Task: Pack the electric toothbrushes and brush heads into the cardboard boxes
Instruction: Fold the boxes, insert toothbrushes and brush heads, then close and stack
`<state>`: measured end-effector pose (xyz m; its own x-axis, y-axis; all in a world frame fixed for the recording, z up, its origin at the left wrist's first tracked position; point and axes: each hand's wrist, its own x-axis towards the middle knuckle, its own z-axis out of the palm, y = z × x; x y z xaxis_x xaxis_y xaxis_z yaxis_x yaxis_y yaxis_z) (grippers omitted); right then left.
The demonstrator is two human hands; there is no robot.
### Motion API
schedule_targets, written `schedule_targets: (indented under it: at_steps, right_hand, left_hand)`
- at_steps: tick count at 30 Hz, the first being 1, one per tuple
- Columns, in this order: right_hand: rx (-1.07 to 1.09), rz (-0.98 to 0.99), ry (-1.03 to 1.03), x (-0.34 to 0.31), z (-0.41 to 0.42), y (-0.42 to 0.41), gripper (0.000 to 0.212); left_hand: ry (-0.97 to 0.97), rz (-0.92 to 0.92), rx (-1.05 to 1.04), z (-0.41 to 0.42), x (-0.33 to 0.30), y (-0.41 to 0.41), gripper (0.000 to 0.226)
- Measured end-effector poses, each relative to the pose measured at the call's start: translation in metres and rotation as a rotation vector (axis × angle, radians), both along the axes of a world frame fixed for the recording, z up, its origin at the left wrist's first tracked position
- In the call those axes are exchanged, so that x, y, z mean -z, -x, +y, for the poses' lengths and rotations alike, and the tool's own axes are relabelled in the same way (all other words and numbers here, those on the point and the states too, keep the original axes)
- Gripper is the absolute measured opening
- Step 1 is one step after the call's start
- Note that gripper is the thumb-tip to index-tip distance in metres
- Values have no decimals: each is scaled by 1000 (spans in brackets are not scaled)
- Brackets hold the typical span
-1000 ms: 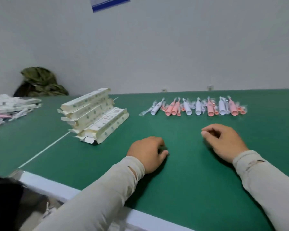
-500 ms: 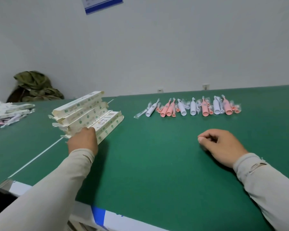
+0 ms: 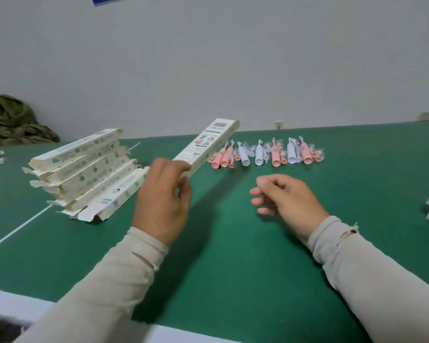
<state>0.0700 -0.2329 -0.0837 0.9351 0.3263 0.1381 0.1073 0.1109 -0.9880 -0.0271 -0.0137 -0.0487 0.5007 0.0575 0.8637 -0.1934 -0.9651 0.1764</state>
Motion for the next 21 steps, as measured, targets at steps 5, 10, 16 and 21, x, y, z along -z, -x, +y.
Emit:
schedule_targets:
  at_steps: [5, 10, 16, 21]
  right_hand:
    - [-71, 292, -437, -9, 2, 8, 26]
    - [121, 241, -355, -12, -25, -14, 19]
    - [-196, 285, -248, -5, -23, -6, 27]
    - [-108, 218, -11, 3, -8, 0, 33]
  left_hand:
    - [-349, 110, 308, -102, 25, -24, 10]
    - [-92, -49, 418, -107, 23, -41, 11]
    - [1561, 639, 880, -93, 17, -92, 64]
    - [1849, 551, 1013, -81, 35, -103, 68]
